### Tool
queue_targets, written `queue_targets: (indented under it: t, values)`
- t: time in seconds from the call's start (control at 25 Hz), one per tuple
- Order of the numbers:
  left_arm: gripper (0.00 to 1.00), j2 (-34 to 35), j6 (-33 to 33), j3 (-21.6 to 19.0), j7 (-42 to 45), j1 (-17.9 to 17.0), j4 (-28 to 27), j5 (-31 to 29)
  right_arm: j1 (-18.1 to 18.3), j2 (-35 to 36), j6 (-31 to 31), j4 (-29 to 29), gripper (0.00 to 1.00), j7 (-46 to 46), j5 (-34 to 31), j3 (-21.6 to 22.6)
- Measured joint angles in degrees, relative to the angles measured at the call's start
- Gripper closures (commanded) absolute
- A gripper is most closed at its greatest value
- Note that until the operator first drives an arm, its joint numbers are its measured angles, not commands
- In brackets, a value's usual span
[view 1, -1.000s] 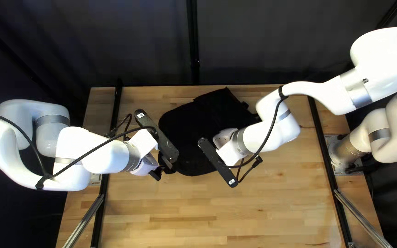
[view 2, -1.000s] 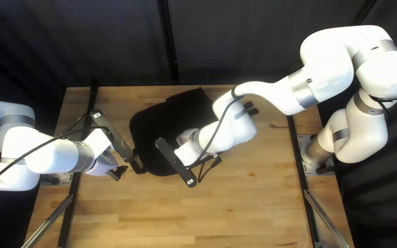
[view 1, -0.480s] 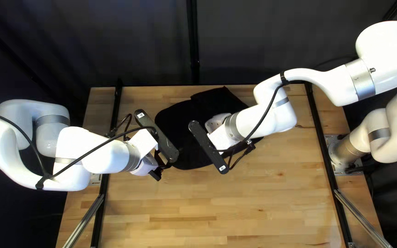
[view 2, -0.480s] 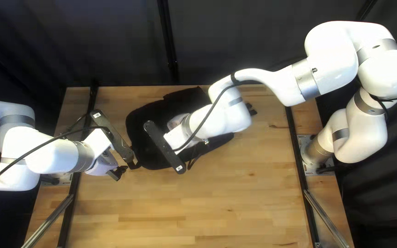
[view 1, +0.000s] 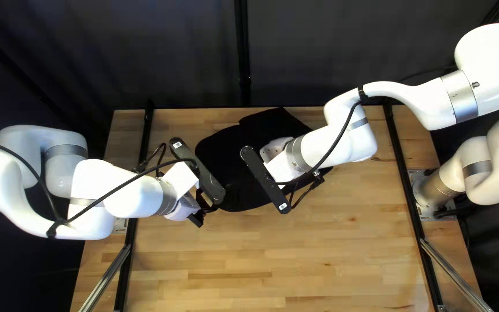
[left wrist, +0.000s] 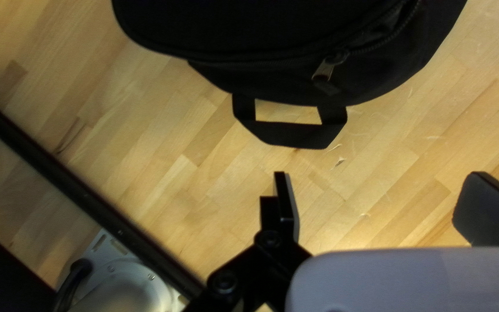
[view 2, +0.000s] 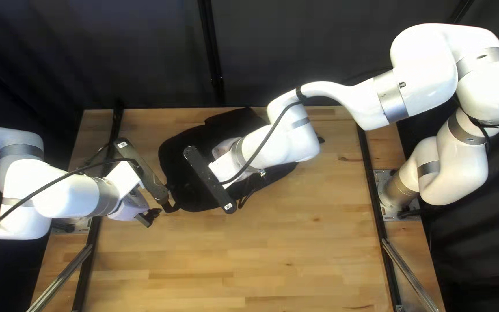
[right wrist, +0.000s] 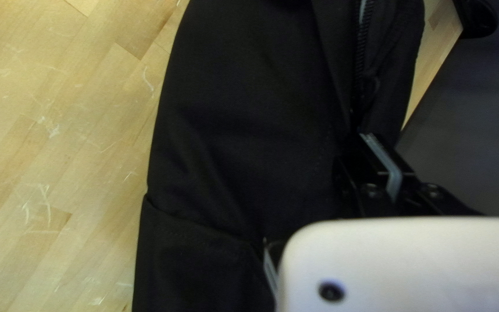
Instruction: Remove a lunch box from a kids backpack
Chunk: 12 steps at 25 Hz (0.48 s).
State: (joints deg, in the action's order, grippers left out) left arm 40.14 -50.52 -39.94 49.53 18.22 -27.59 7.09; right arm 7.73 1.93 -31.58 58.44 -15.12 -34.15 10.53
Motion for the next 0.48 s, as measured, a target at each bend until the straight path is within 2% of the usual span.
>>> queue_targets:
  t: [0.16,0.48]
  values:
    - [0.00,-3.7,8.8,-5.0,4.6,2.5,3.2,-0.6,-0.1,-0.1,-0.2,0.0,1.00,0.2,-0.2,0.1]
    - [0.00,-5.3,17.6,-11.1,11.2,6.6,7.2,-1.7,-0.2,0.9,-0.2,0.6,1.00,0.5,-0.4,0.2]
